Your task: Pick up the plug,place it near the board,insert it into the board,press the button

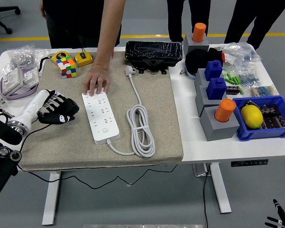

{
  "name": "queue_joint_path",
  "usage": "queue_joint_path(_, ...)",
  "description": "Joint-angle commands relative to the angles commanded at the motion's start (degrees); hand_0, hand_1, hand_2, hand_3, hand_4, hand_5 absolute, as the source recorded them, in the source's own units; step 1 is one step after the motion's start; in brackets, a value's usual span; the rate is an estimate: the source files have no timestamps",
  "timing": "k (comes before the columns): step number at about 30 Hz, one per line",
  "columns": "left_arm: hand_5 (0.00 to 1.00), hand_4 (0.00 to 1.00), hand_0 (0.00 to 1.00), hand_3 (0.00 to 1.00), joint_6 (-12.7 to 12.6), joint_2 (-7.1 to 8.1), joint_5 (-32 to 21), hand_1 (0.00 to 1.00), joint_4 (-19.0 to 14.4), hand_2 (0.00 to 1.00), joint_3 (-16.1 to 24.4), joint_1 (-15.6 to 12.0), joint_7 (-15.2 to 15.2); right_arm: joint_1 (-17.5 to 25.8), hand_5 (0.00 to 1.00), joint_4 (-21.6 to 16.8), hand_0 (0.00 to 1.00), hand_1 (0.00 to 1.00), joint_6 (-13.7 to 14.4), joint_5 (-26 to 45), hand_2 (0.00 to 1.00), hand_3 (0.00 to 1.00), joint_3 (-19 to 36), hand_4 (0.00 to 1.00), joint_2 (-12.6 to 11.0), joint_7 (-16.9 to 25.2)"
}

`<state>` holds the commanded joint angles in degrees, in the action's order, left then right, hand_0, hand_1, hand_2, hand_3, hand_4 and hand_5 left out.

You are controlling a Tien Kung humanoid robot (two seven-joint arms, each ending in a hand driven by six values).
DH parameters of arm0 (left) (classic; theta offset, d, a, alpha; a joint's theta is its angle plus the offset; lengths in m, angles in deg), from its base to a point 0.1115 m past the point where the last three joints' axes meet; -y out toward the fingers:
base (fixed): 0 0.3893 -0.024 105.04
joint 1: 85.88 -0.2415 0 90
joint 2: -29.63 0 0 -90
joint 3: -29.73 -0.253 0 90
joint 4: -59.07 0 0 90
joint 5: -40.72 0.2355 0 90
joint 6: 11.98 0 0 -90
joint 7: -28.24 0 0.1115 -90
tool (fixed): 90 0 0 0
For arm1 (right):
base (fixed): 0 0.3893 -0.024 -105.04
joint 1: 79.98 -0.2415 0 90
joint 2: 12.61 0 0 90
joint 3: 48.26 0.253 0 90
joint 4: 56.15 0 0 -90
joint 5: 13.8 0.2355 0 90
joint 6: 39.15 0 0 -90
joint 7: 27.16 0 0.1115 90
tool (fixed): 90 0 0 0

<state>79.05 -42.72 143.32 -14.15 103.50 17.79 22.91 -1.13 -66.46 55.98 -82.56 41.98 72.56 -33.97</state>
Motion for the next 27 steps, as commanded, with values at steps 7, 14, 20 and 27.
queue_joint_path(7,0.002,0.590,0.327,0.537,0.7,1.07,-0.8,0.438,1.0,0.413,-4.6,3.0,0.0,0.3,0.998,0.0,0.664,0.580,0.2,-0.5,0.600,0.635,0.3,0.998,0.2,-0.2)
queue_joint_path(14,0.002,0.585,0.330,0.532,0.2,1.27,-1.3,0.453,2.1,0.417,-8.2,5.2,0.3,0.5,0.998,0.0,0.663,0.580,0.3,-0.8,0.601,0.635,0.2,0.998,0.4,-0.2)
queue_joint_path(20,0.002,0.583,0.335,0.535,-0.8,0.30,-2.1,0.474,6.8,0.433,-8.8,7.1,1.5,1.0,0.998,0.0,0.663,0.580,0.4,-1.1,0.601,0.635,0.5,0.998,0.5,-0.5)
queue_joint_path(27,0.002,0.579,0.342,0.537,-1.1,-0.59,-2.0,0.505,9.5,0.467,-8.5,7.4,1.9,1.4,0.998,0.0,0.663,0.580,0.3,-1.2,0.601,0.635,0.8,0.998,0.8,-0.4)
